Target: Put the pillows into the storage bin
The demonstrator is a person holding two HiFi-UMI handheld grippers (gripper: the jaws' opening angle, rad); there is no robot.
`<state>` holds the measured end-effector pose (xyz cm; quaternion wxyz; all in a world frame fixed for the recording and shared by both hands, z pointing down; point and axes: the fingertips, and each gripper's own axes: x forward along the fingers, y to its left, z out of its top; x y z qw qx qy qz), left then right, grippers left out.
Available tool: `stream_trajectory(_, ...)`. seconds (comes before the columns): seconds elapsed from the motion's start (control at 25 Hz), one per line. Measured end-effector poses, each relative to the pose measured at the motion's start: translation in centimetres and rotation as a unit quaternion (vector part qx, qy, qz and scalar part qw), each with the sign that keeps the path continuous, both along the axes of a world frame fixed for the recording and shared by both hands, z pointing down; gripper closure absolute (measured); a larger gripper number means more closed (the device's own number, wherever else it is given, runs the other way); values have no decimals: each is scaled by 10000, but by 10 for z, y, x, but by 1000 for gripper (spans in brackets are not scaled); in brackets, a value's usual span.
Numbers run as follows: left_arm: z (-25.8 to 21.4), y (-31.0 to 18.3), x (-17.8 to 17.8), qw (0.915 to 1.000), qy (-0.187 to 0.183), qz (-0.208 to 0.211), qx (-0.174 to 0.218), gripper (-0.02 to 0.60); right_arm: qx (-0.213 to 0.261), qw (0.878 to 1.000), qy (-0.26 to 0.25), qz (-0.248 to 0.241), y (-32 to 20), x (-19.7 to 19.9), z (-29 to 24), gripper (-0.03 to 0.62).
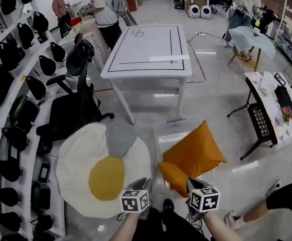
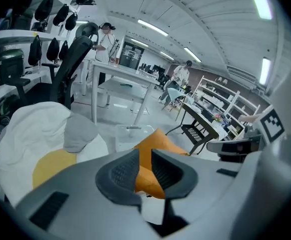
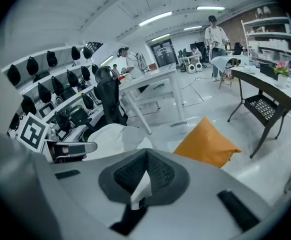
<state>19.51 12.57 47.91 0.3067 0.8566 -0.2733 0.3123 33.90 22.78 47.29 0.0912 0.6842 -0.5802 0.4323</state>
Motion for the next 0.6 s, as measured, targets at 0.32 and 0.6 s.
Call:
stream_trajectory(0.32, -22, -5, -5, 9995, 106, -229, 205, 509, 398, 9991, 112, -36, 10, 4, -30, 595)
stream_trajectory(0.6, -43, -5, -6, 9986, 201, -230, 423, 509, 633, 9979, 99, 64, 13, 9, -47, 595)
